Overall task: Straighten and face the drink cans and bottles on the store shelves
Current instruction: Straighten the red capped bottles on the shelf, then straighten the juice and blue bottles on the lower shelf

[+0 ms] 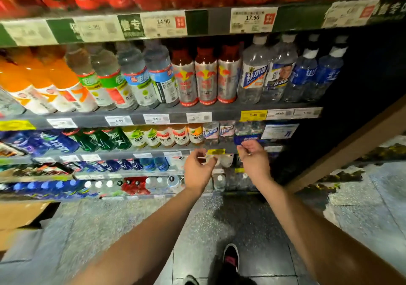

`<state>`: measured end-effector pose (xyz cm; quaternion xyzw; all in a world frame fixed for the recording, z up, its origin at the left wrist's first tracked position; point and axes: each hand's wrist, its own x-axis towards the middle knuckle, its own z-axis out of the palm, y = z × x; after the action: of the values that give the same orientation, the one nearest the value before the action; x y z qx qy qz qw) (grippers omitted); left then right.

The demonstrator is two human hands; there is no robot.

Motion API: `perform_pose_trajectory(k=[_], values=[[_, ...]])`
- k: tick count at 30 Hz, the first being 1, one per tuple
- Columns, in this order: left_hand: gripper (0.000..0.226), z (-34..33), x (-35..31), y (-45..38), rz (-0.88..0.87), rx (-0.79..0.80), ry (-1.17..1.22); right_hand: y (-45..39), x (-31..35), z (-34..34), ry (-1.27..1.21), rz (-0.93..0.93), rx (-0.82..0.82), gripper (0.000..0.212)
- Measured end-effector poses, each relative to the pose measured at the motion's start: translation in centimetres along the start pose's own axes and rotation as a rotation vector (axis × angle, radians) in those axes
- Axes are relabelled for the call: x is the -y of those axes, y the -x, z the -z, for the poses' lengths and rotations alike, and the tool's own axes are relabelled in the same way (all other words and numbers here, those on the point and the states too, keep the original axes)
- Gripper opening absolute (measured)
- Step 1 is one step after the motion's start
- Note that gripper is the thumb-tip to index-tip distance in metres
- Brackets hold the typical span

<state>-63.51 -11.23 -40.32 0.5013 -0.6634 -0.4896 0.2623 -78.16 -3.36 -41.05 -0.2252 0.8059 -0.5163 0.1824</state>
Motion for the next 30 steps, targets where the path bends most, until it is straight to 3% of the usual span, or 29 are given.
perform_pose_trajectory(k=[7, 12, 16, 20, 30], values=[[0.027, -0.9, 5.6, -3.4, 0.078, -0.007, -0.010, -2.1, -3.0, -5.4, 0.073, -0.020, -0.012, 0.013], [0.018, -4.9, 7.3, -8.8, 0.062, -0.105, -0.019, -5.3, -4.6, -9.0, 0.072, -0.042, -0.045, 0.020], [0.025, -9.0, 8.0, -12.6, 0.097, -0.232, 0.010, -7.6, -6.8, -10.5, 0.147, 0.018, -0.124, 0.029], [0.035, -10.7, 9.0, -14.4, 0.148, -0.348, 0.103, -8.6, -8.0, -11.2, 0.014, 0.018, -0.166, 0.031], [0.033, -10.5, 9.2, -14.8, 0.073, -0.322, 0.114, -7.6, -7.6, -13.2, 0.128, 0.067, -0.257, 0.035]])
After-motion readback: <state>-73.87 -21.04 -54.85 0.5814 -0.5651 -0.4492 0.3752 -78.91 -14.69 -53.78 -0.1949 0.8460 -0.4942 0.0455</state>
